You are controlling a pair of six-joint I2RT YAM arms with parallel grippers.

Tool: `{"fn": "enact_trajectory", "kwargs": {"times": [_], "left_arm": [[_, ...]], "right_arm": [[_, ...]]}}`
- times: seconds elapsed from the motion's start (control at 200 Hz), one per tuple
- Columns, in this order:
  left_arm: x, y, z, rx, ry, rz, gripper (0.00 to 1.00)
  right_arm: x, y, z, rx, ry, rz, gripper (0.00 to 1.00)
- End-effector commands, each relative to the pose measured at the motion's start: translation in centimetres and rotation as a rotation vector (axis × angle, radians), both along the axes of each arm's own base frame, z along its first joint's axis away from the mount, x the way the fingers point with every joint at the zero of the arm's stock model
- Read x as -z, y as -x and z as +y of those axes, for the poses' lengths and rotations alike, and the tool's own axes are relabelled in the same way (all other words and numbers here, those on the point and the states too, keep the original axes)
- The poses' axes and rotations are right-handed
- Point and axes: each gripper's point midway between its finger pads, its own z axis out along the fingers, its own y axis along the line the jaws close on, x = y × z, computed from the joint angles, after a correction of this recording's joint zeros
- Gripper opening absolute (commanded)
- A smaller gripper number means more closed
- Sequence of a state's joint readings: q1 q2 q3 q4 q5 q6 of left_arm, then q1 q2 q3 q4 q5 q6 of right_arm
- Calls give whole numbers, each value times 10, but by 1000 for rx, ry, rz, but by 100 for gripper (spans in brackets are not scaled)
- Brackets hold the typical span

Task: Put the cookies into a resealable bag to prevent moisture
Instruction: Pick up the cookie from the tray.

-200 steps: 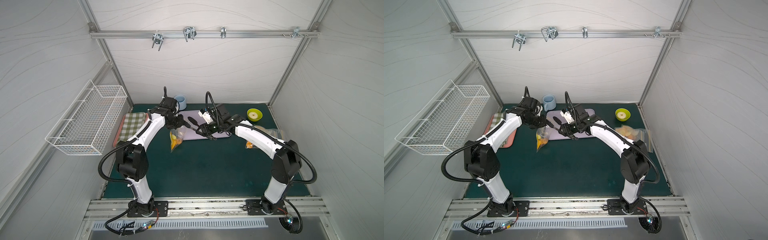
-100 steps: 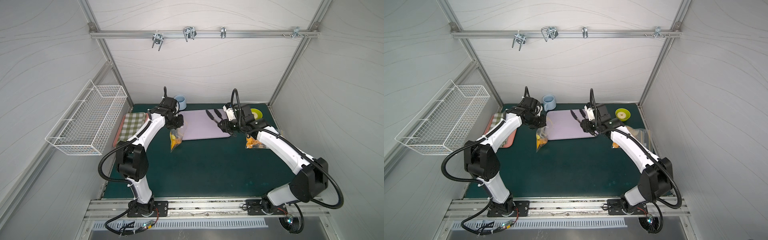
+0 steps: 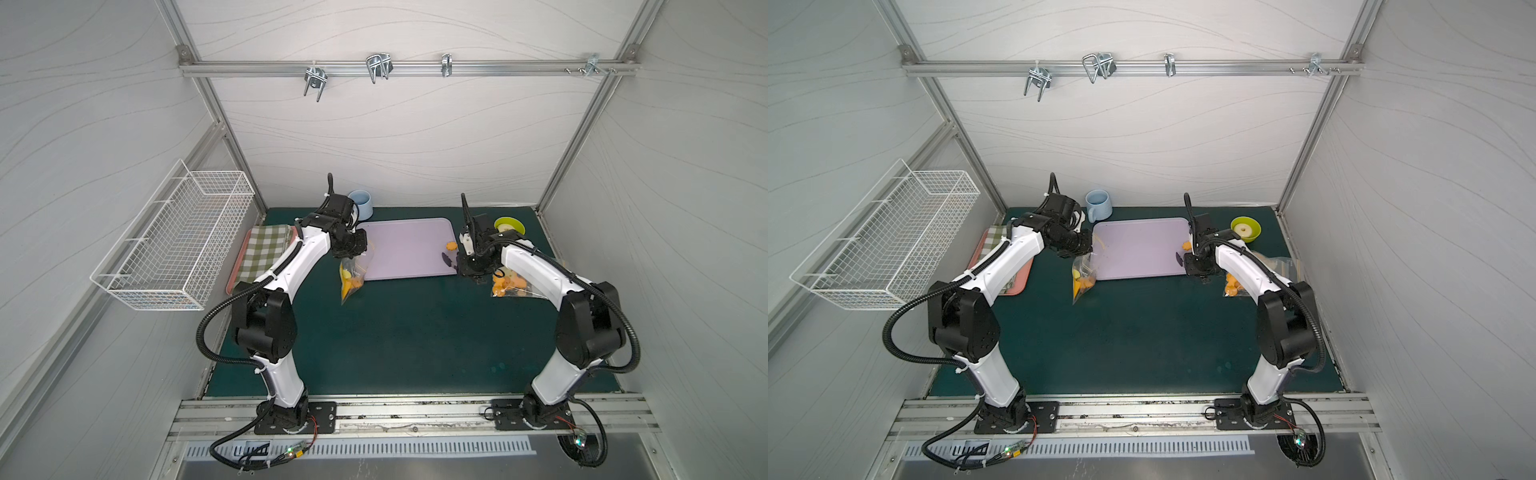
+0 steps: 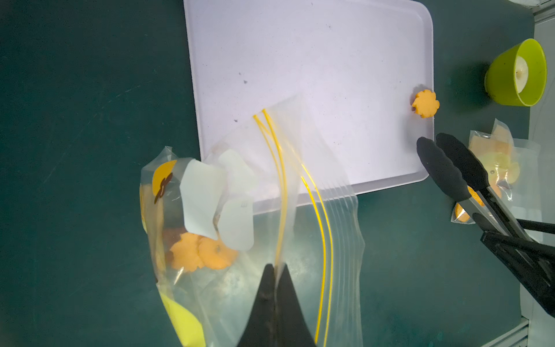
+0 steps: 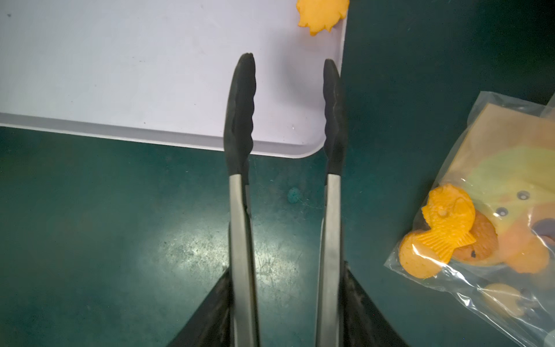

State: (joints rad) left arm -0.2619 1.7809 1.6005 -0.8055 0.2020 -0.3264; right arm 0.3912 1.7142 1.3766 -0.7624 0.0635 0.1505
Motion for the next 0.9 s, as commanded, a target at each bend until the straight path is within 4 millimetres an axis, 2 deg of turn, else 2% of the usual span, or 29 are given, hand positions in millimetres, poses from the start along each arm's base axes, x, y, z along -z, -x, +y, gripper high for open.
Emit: {"fn": "enact_trajectory", "kwargs": {"times": [0.0, 0.36, 0.71, 0.89], "left_arm": [[-10, -7, 1, -2, 4, -27, 0], [-11, -7, 0, -1, 7, -28, 0], [-11, -7, 0, -1, 7, -27, 0], [-11, -7, 0, 0, 8, -29, 0]], "right_arm": [[-2, -6, 2, 15, -35, 24, 53], [12, -32, 3, 59, -70, 55, 53], [26, -71, -2, 111, -57, 63, 53], [31, -86, 0, 117, -65, 67, 49]]}}
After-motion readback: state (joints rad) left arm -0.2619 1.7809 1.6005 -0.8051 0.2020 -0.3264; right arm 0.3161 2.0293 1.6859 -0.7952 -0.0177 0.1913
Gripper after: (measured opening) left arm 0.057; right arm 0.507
